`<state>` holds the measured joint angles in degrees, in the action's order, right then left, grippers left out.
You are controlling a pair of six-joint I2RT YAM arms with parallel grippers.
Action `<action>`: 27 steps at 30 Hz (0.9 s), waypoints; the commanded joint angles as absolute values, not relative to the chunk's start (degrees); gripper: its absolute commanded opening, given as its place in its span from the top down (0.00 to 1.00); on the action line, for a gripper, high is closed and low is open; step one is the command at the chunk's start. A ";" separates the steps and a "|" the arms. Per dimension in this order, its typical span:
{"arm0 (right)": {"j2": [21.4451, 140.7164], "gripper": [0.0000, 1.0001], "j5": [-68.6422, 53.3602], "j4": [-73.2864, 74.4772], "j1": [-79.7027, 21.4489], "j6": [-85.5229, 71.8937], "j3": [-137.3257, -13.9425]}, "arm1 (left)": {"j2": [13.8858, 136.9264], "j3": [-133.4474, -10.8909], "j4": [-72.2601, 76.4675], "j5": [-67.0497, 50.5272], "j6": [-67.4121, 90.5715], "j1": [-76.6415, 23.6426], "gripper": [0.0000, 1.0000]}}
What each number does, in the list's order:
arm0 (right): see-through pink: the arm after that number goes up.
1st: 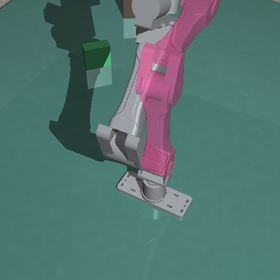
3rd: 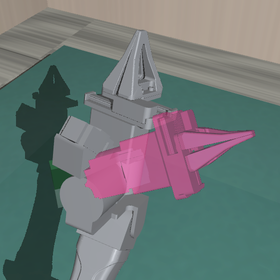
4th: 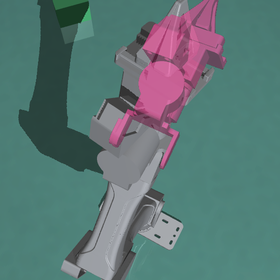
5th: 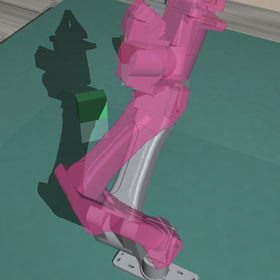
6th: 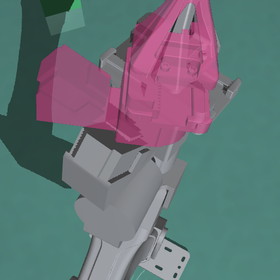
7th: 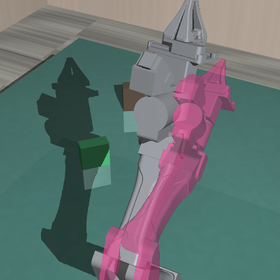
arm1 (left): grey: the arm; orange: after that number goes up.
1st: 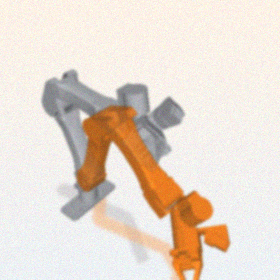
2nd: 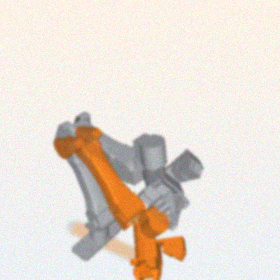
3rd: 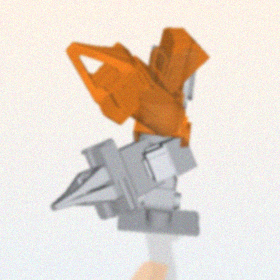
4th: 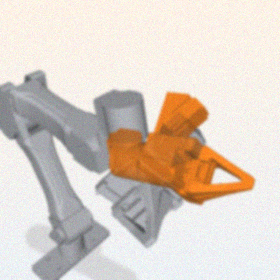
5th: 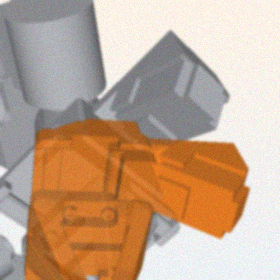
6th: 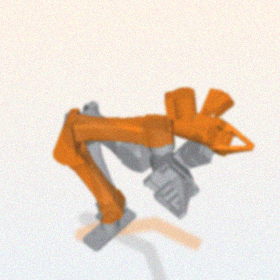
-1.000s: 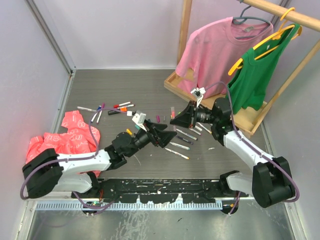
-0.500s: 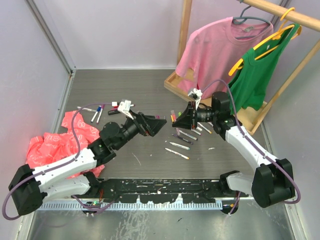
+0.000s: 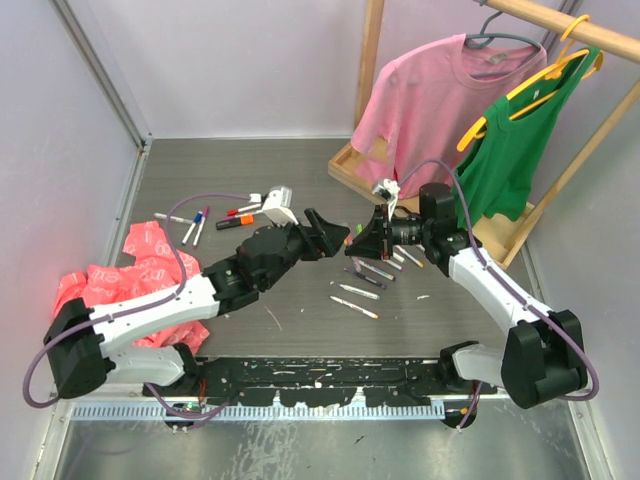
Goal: Open the pen caps
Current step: Open the pen cap from the pen.
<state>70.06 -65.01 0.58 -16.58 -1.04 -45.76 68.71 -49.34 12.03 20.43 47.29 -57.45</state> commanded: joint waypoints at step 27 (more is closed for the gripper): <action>71.56 0.93 -63.00 1.80 -17.38 0.86 -49.06 | 77.71 -53.37 16.65 20.88 50.94 -57.14 0.97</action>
<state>71.90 -63.26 3.14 -17.08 -0.34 -46.52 78.52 -54.30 11.86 21.06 49.65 -58.02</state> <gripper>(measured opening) 0.191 0.120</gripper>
